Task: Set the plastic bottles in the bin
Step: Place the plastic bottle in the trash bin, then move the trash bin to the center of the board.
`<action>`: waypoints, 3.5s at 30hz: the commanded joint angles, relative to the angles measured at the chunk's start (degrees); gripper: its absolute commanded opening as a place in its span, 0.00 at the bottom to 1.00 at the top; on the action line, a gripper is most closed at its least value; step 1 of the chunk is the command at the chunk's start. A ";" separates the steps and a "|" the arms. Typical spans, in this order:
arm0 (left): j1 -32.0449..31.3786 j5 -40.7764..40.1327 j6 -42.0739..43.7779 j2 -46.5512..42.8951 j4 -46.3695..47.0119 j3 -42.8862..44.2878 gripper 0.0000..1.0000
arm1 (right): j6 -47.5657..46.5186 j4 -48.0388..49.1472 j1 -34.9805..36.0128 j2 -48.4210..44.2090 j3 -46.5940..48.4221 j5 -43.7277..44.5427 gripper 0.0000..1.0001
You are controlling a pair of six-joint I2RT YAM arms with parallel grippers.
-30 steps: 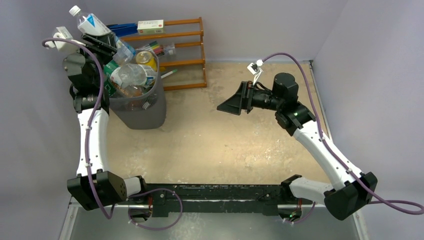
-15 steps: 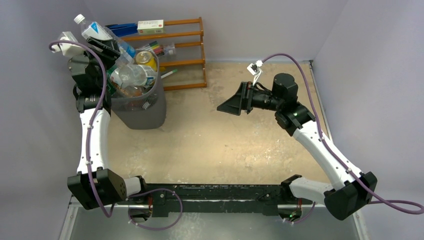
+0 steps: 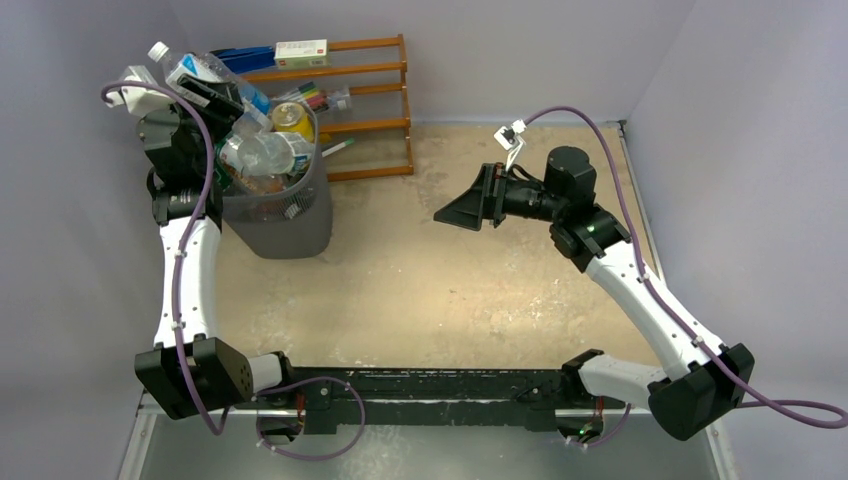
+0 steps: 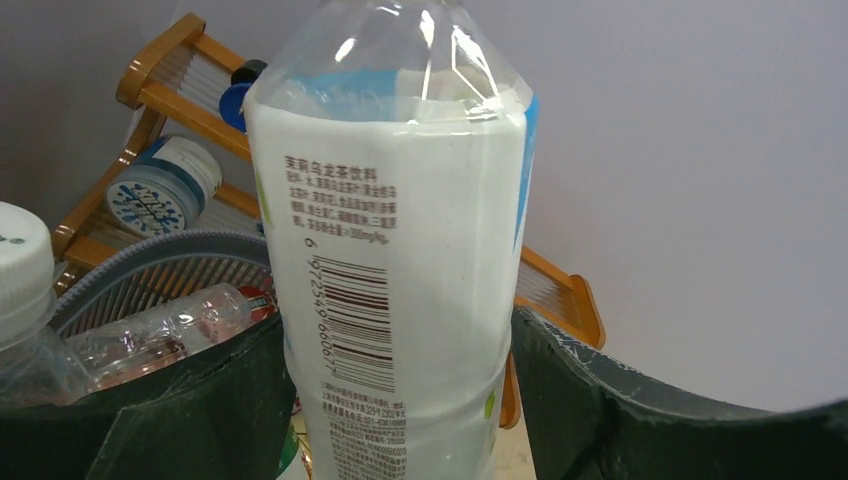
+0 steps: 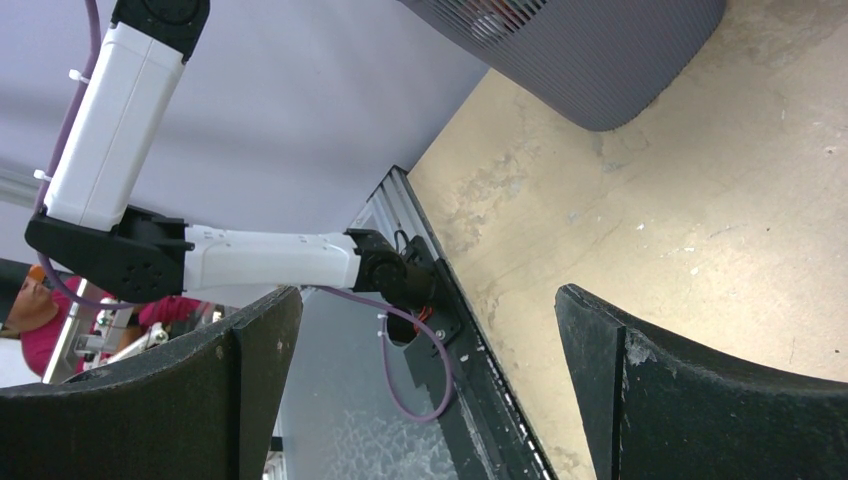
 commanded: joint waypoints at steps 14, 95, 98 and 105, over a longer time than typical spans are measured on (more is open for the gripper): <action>-0.30 -4.11 2.14 -1.88 -8.20 9.31 0.75 | 0.03 2.93 -0.24 -1.51 -1.20 -1.89 1.00; 21.32 -23.84 12.22 -11.00 -40.55 4.35 0.89 | -10.05 -10.50 -0.11 18.53 19.57 -4.97 0.95; 23.23 -20.17 10.82 -11.51 -37.22 -0.75 0.88 | -10.02 -10.07 -0.12 18.04 17.92 -4.97 0.95; 24.96 -6.24 10.07 -9.35 -24.91 -9.09 0.81 | -10.73 -9.27 -0.12 18.44 15.85 -4.33 0.95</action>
